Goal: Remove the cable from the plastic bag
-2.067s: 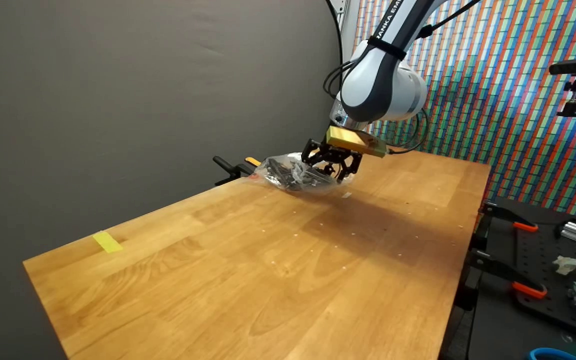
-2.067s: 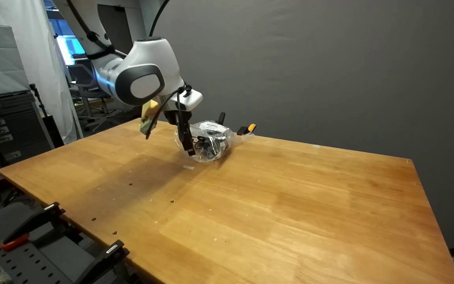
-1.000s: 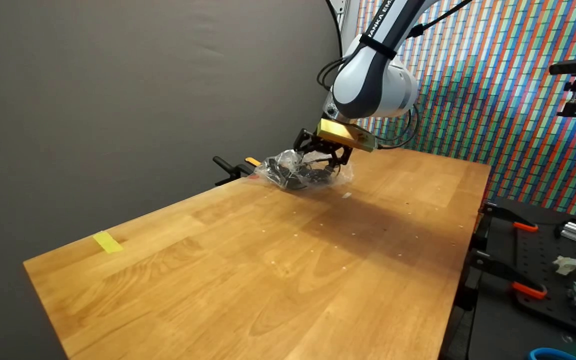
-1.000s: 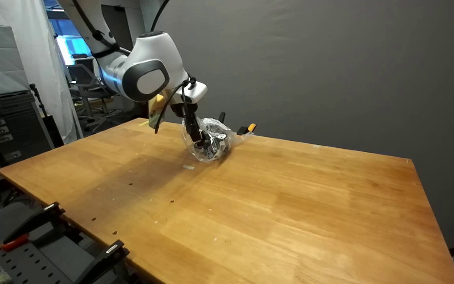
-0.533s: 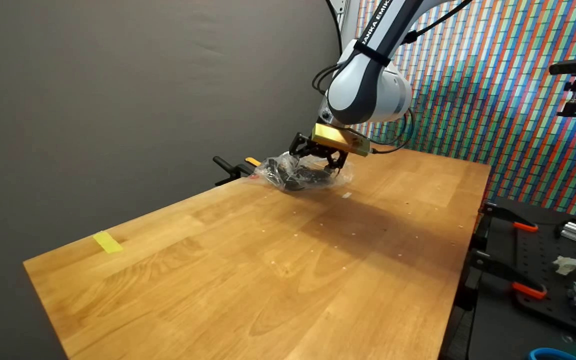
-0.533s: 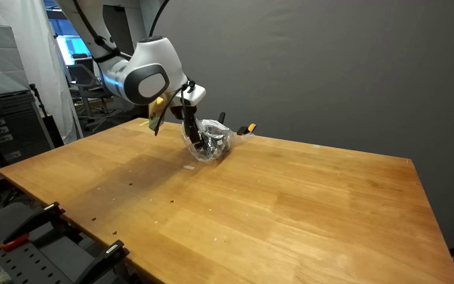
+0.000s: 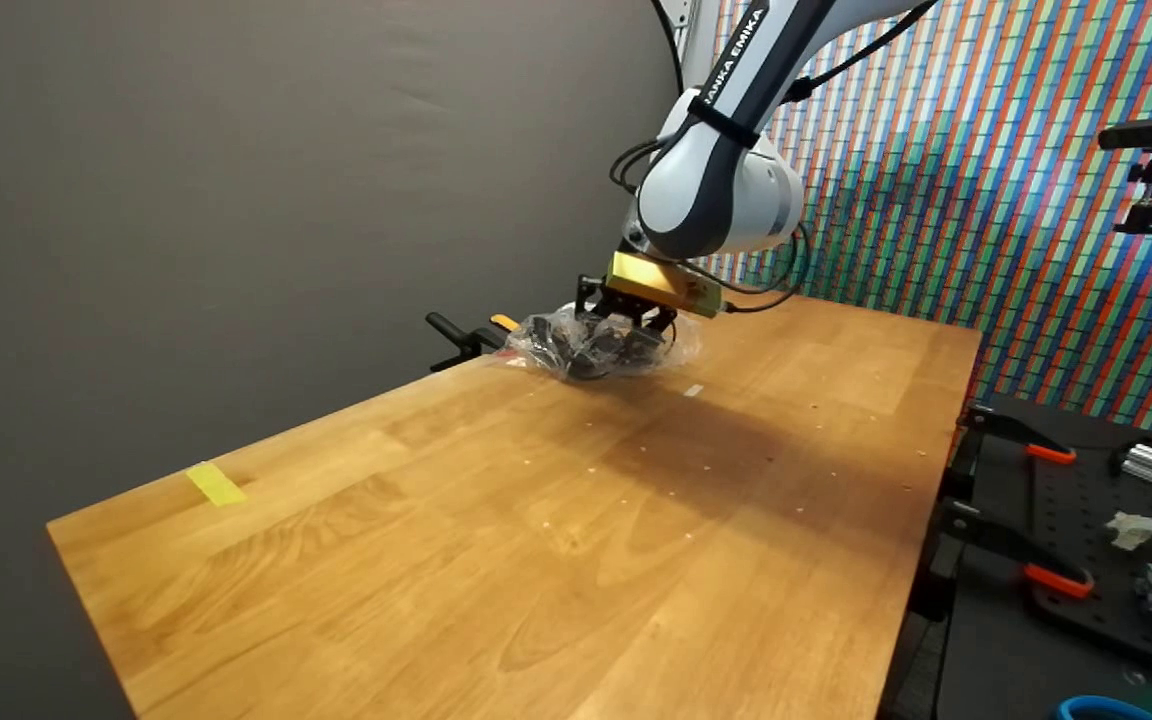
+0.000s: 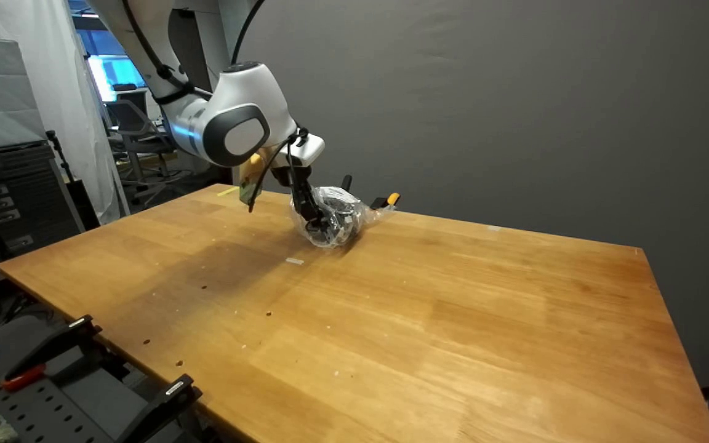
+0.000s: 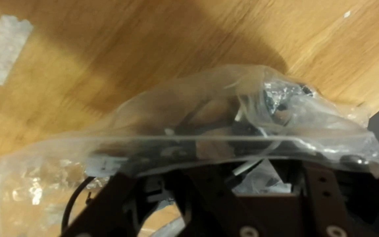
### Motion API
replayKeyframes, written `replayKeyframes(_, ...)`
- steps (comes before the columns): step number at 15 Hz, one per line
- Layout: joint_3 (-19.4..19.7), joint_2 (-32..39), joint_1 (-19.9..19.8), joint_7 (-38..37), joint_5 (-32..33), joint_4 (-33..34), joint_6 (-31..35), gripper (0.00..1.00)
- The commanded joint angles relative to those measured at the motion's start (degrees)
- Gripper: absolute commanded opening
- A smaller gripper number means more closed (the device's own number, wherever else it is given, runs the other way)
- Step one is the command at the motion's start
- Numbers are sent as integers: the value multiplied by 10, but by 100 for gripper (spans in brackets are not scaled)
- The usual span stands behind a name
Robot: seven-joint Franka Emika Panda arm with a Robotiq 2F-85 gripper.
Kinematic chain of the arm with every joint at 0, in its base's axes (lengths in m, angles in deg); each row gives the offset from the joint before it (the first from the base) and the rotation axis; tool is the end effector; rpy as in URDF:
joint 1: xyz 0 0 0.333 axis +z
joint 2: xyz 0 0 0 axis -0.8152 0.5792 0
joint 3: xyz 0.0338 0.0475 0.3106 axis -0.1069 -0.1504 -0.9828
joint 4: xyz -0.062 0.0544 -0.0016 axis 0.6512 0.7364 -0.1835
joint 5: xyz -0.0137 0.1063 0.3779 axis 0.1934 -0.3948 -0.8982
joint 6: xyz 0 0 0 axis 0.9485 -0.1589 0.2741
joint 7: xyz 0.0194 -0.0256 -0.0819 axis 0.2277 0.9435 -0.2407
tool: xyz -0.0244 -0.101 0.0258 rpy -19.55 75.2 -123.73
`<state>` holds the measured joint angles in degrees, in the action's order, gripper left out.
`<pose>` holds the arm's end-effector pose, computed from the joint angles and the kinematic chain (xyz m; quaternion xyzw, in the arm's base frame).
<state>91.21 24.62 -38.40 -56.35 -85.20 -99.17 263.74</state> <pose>0.5903 0.0610 0.1592 -0.9023 0.3803 -0.1866 0.0807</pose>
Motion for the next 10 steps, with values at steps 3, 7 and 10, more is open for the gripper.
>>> replayKeyframes(3, 18, -14, 19, -10, -2, -4, 3, 11)
replayKeyframes(7, 37, -56, 38, -3, 14, -41, -46, 0)
replayKeyframes(10, 89, -98, 80, -18, 58, -80, -103, 1)
